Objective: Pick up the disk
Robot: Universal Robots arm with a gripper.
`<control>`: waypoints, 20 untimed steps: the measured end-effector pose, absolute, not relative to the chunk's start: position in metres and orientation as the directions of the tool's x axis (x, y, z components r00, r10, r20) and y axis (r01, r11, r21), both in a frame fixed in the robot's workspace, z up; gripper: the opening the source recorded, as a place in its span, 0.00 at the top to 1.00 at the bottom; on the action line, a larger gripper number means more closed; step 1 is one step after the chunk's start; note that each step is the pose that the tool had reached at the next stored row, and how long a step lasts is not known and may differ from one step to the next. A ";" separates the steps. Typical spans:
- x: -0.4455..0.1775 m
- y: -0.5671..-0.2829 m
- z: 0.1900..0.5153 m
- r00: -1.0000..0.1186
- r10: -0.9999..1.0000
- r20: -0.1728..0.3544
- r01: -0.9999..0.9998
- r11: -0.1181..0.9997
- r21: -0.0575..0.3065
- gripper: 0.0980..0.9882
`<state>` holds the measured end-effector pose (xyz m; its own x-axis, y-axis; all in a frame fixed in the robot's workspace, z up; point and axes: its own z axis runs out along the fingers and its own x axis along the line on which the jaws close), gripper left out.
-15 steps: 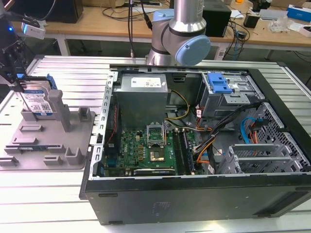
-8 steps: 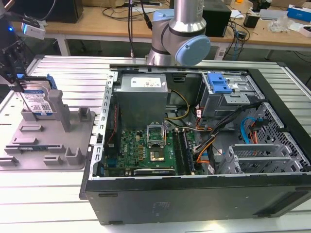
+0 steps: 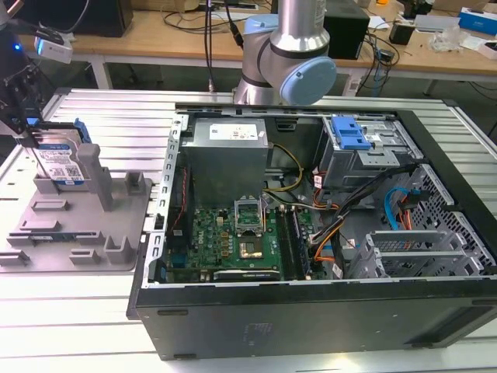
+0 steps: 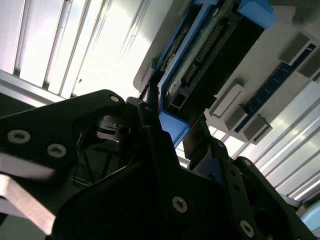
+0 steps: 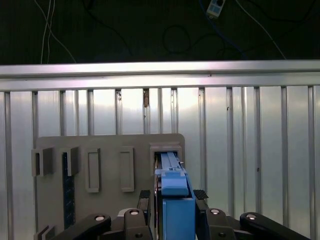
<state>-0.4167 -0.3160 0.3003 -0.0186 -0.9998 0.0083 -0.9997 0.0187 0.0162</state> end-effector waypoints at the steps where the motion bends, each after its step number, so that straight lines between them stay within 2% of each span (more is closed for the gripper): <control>1: -0.417 -0.316 0.300 -0.019 -1.000 0.008 -1.000 0.019 0.016 0.69; 13: -0.417 -0.316 0.306 -0.019 -1.000 0.008 -1.000 0.019 0.016 0.70; 20: -0.417 -0.316 0.343 -0.019 -1.000 0.008 -1.000 0.019 0.016 0.70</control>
